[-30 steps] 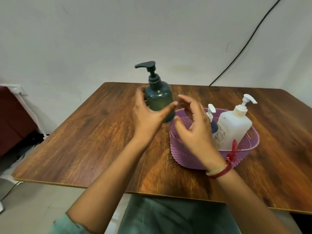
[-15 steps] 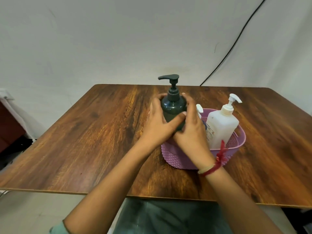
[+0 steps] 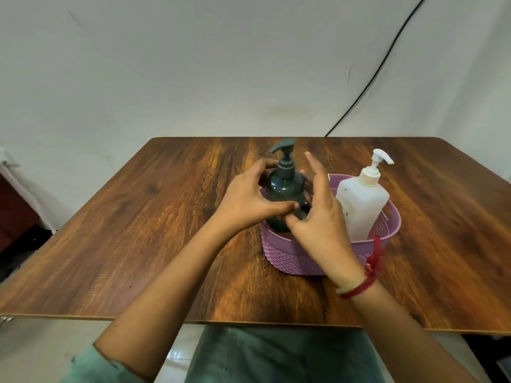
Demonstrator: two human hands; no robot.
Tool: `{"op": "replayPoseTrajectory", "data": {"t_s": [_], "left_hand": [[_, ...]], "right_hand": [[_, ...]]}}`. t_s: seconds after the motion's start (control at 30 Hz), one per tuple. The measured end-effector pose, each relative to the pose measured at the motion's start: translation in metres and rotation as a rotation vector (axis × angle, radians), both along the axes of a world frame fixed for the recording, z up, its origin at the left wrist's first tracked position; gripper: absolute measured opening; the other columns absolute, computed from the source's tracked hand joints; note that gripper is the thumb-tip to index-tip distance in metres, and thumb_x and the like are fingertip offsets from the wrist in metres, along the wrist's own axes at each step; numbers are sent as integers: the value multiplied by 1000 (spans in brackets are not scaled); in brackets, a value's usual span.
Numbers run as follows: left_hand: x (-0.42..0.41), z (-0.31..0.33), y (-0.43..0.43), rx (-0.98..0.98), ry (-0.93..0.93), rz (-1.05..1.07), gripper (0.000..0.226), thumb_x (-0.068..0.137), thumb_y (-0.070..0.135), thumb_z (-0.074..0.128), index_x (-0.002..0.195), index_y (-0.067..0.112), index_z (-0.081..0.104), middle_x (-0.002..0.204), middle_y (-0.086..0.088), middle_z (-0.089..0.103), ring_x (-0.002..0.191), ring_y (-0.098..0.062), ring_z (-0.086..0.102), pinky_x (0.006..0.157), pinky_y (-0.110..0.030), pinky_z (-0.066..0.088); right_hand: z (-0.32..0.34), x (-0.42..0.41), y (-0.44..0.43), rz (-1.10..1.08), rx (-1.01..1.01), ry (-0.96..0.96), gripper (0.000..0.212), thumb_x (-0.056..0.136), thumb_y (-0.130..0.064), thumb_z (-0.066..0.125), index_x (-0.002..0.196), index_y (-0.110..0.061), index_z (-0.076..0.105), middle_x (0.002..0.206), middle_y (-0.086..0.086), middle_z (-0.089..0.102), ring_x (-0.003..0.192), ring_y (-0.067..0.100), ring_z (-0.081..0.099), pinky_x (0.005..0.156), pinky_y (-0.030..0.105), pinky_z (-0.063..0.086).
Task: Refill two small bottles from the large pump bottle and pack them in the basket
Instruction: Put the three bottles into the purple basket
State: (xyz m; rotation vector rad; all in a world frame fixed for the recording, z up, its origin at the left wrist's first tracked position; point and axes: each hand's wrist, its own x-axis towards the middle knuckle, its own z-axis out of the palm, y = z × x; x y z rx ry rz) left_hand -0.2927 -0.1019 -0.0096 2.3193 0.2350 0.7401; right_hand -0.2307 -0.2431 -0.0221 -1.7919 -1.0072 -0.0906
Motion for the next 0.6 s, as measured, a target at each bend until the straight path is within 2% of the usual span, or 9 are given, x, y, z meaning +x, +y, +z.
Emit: {"op": "replayPoseTrajectory", "data": {"t_s": [0.1,0.17,0.23,0.33,0.4,0.5,0.6], "left_hand": [[8,-6,-8,64,20,142,70,56,65,71,115,29,58,109,15,62,101,-6,58,92,-43,49],[13,-8,-11,111,51,228,67,55,72,66,108,31,60,104,16,62,102,-10,58,95,-47,45],[14,-10,-14,145,117,286,62,57,74,66,100,30,57,100,17,59,107,-15,55,101,-49,37],[15,-10,-19,188,250,347,60,58,71,71,96,31,47,106,9,58,116,-21,50,108,-54,27],[16,-14,-19,202,354,367,67,60,67,73,110,28,50,123,3,53,128,-24,40,112,-59,19],[20,-18,-16,195,504,369,90,61,61,76,136,27,40,150,-8,23,144,-32,8,113,-64,4],[24,-16,-14,198,645,326,104,59,57,79,144,25,28,158,-12,3,145,-35,-14,111,-65,-4]], "right_hand": [[-3,7,-11,-17,48,8,88,72,-6,76,141,-36,29,133,-5,47,123,9,47,103,34,43],[-3,10,-21,-46,58,15,79,71,-6,79,135,-31,40,129,-5,49,118,8,50,98,25,46],[1,13,-30,-71,104,-43,59,74,-7,77,124,-23,53,118,-3,53,105,6,56,85,13,50],[7,22,-47,-143,194,-122,31,80,-9,71,108,-19,62,109,-2,55,92,4,58,72,9,49],[8,31,-54,-216,202,-97,25,83,-12,68,105,-20,62,110,-2,55,90,8,58,70,12,47],[2,45,-55,-283,120,-51,23,82,-15,68,105,-20,62,108,0,58,89,14,60,67,18,47],[-3,49,-50,-258,35,-31,26,80,-19,70,105,-21,62,103,-3,61,87,11,60,70,28,54]]}}
